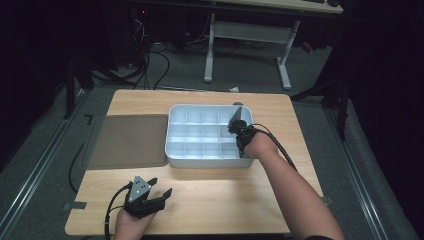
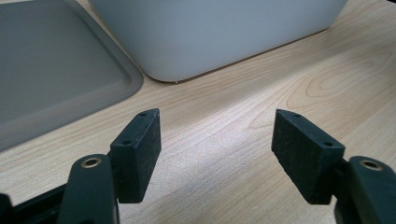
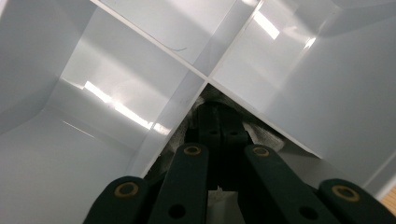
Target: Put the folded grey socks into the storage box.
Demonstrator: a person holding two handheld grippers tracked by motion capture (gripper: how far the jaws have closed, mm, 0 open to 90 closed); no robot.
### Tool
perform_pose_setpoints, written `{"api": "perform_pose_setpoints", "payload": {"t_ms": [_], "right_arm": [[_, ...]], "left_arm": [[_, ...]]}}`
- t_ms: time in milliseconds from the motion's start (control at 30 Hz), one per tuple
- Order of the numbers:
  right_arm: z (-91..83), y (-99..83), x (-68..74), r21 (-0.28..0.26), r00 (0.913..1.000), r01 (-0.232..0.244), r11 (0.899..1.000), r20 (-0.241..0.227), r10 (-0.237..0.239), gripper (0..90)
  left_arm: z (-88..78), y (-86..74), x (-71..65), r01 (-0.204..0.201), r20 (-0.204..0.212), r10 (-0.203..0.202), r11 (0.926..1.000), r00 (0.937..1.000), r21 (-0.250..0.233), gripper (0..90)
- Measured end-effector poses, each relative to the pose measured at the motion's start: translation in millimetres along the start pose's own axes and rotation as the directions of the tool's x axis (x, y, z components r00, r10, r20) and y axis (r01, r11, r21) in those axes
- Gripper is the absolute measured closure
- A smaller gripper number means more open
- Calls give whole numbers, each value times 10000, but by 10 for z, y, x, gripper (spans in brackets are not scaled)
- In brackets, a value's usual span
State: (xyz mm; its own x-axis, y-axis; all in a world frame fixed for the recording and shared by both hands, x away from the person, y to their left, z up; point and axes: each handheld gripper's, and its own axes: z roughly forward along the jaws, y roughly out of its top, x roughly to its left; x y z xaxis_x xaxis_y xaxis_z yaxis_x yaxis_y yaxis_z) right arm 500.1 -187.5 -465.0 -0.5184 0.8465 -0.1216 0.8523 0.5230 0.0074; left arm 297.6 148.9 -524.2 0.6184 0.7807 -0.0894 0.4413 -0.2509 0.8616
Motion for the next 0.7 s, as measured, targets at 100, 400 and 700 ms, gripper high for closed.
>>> {"api": "perform_pose_setpoints", "payload": {"t_ms": [100, 400, 700], "right_arm": [[-1, -19, -8, -97, 9999, -108, 9999, -70, 107, 900], [-16, -37, -38, -273, 9994, -225, 9994, -273, 218, 900], [-226, -110, -123, -997, 9977, -338, 9944, -626, 277, 823]], "left_arm": [[-1, 0, -3, 9, -3, -9, 10000, 10000, -1, 333], [0, 1, -4, 11, -7, -11, 10000, 10000, 4, 333], [4, 4, 4, 84, -8, -84, 10000, 10000, -26, 333]]}}
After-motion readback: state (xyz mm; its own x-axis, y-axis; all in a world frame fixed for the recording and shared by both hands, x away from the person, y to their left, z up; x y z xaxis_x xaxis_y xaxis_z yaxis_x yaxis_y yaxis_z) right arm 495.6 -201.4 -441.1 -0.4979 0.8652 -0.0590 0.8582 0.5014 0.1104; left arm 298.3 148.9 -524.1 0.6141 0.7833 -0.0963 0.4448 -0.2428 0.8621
